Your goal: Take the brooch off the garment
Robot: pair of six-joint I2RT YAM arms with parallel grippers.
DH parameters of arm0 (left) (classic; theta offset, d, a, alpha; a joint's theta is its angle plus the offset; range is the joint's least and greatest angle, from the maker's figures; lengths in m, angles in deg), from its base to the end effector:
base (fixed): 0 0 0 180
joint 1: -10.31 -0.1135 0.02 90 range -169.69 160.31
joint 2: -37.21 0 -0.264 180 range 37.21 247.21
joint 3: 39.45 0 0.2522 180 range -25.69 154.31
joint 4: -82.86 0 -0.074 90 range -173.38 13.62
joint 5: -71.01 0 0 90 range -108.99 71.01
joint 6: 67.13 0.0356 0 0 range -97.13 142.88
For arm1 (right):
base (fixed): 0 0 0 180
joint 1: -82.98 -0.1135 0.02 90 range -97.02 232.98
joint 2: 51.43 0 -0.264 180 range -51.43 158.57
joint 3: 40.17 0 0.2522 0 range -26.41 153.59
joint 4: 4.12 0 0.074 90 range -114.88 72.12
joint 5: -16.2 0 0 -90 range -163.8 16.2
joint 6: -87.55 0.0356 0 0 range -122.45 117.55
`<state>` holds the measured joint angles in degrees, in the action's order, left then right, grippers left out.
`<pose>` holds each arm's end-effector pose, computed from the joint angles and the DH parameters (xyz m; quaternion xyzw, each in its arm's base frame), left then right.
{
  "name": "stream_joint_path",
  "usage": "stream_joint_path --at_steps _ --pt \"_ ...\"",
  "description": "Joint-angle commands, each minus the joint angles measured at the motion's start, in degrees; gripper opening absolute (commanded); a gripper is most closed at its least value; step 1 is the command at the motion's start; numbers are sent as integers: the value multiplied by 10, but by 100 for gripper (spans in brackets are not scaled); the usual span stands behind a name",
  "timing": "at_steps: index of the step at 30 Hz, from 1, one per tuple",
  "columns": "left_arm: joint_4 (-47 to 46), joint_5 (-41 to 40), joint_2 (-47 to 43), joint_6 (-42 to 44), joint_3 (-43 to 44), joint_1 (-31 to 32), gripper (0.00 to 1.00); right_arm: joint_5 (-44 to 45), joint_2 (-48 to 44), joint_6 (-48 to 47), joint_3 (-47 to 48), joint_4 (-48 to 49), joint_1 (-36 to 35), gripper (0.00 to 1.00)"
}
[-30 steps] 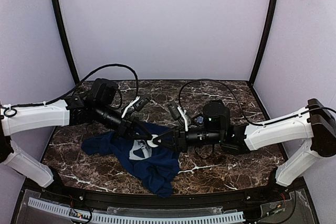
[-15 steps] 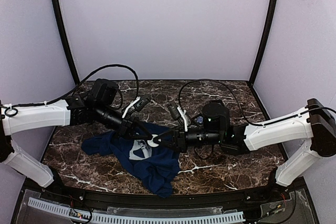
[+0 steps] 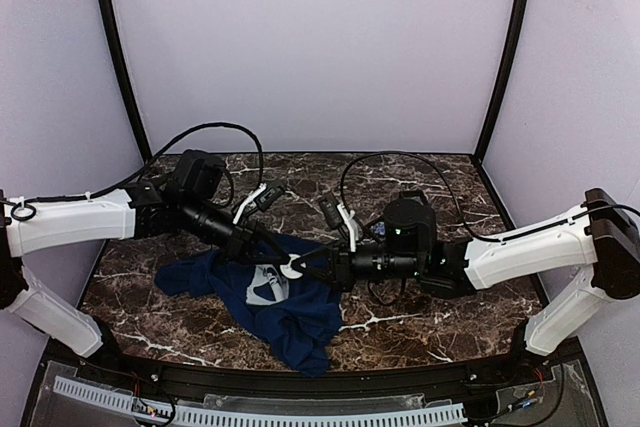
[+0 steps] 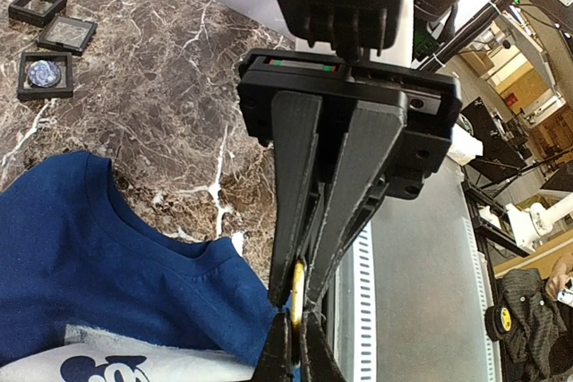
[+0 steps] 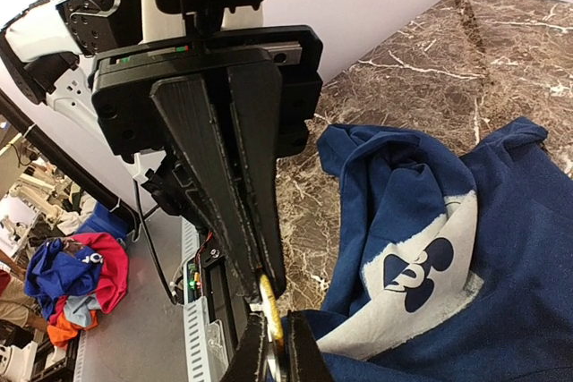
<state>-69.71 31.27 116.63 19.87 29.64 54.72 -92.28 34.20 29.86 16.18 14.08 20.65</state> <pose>0.1924 -0.2268 0.2685 0.4623 0.6943 -0.5094 0.2117 0.1412 0.2936 0.2327 -0.2959 0.7096 0.5452 0.3341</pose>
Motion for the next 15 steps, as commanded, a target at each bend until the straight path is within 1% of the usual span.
stream_joint_path --at_steps 1,15 --pt "0 52 -2 1 2 9 1 99 6 4 -5 -12 6 4" --pt "3 51 2 3 3 12 1 147 2 39 -8 36 5 3"
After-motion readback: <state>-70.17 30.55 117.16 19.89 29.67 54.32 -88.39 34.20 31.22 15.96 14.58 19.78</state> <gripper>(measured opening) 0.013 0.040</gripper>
